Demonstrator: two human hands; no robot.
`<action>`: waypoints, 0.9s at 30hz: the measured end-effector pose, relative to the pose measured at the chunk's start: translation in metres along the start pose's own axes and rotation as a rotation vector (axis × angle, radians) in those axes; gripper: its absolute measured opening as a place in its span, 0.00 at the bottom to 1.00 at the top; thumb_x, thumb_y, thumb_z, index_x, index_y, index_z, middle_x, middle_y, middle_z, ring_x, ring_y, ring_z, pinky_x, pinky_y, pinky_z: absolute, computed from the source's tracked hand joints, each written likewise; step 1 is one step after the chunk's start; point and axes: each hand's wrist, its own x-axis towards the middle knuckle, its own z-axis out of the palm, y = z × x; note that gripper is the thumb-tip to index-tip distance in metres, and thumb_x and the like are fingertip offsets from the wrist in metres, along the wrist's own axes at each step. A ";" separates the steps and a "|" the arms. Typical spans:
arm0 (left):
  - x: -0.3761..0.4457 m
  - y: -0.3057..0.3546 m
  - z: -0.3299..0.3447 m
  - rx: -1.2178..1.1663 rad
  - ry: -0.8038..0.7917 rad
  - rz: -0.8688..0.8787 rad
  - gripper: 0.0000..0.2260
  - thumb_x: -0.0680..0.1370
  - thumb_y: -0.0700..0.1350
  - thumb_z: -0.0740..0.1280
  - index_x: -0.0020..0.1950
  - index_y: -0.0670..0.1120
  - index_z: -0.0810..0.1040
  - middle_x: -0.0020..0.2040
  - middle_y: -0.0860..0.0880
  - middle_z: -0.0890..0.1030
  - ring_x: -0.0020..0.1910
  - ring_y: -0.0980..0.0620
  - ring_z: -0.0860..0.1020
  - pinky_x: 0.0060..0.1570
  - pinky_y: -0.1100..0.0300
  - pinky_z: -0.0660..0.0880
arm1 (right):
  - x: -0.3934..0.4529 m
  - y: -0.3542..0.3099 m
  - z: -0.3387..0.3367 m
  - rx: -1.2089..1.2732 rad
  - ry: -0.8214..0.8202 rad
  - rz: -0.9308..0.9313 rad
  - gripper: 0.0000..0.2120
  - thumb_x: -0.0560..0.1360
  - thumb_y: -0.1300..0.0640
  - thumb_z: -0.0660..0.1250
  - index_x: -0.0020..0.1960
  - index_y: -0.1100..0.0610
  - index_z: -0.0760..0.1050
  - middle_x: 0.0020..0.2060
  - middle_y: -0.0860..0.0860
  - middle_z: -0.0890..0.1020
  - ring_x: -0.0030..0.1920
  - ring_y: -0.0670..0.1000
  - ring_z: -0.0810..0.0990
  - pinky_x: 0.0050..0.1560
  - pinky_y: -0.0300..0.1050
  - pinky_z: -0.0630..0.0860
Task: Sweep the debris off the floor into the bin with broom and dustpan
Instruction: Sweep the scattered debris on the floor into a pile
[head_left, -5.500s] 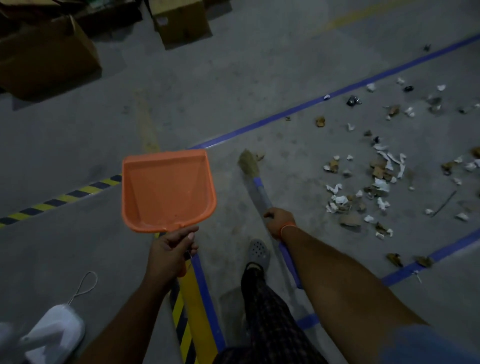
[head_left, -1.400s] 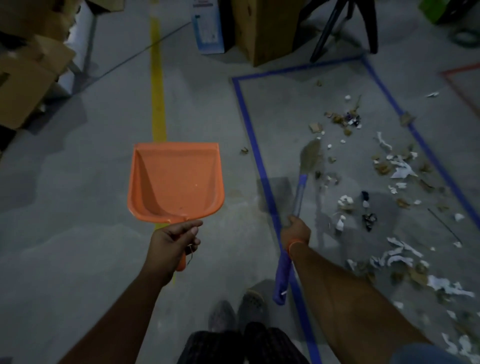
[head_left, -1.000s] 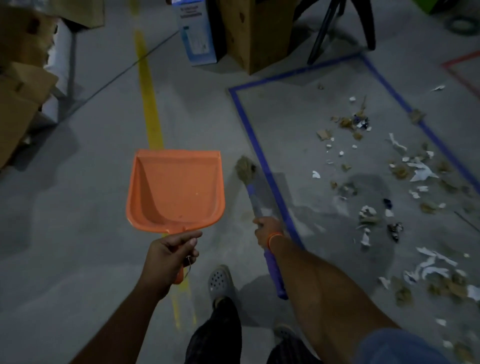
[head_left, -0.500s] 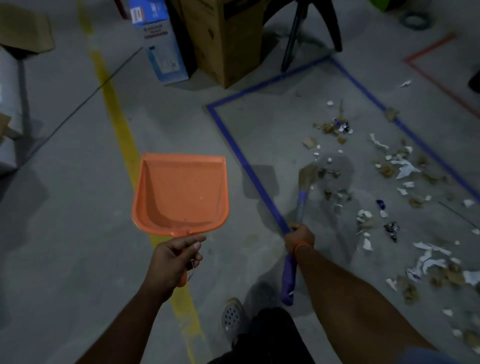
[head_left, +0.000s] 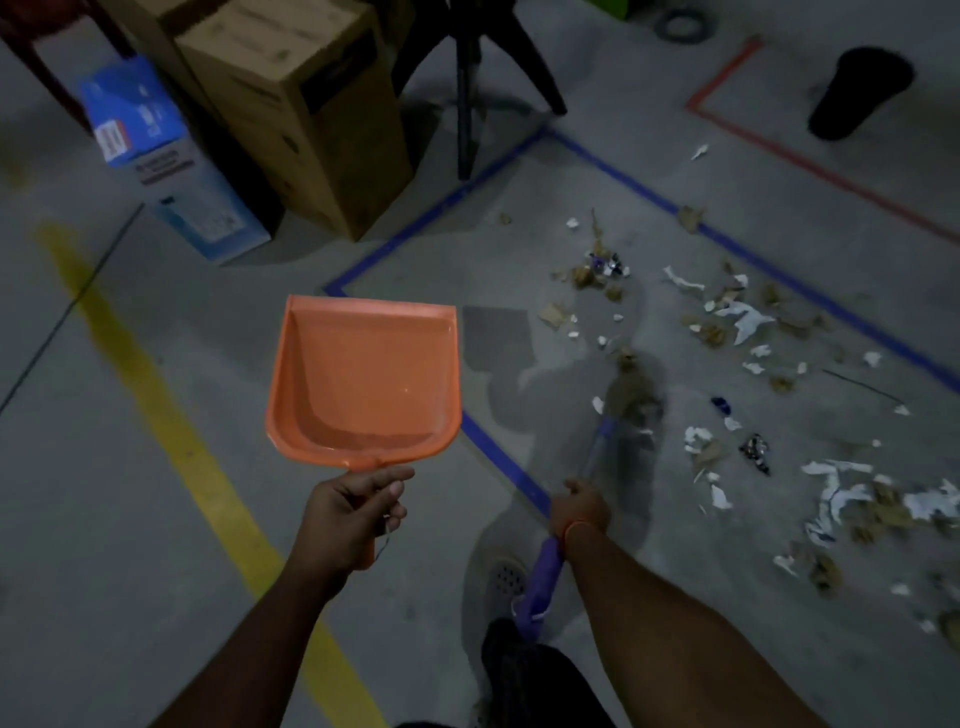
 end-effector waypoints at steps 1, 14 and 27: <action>0.013 0.010 0.000 0.010 -0.009 0.010 0.08 0.79 0.34 0.67 0.56 0.39 0.84 0.34 0.37 0.78 0.30 0.50 0.75 0.31 0.63 0.74 | 0.005 -0.007 -0.002 0.025 0.032 0.017 0.18 0.74 0.64 0.65 0.63 0.58 0.77 0.61 0.59 0.80 0.61 0.60 0.78 0.60 0.45 0.73; 0.171 0.094 -0.028 0.082 -0.126 0.065 0.08 0.79 0.35 0.68 0.55 0.41 0.85 0.37 0.37 0.82 0.36 0.48 0.80 0.36 0.61 0.78 | 0.063 -0.173 0.058 0.014 -0.040 -0.175 0.18 0.73 0.63 0.64 0.62 0.54 0.79 0.59 0.57 0.81 0.58 0.59 0.80 0.61 0.47 0.76; 0.372 0.197 -0.101 0.217 -0.338 0.027 0.08 0.78 0.35 0.68 0.55 0.41 0.84 0.36 0.40 0.82 0.36 0.50 0.80 0.36 0.59 0.78 | 0.136 -0.301 0.079 0.103 0.177 0.232 0.15 0.76 0.59 0.64 0.62 0.56 0.78 0.62 0.56 0.79 0.62 0.57 0.78 0.60 0.42 0.72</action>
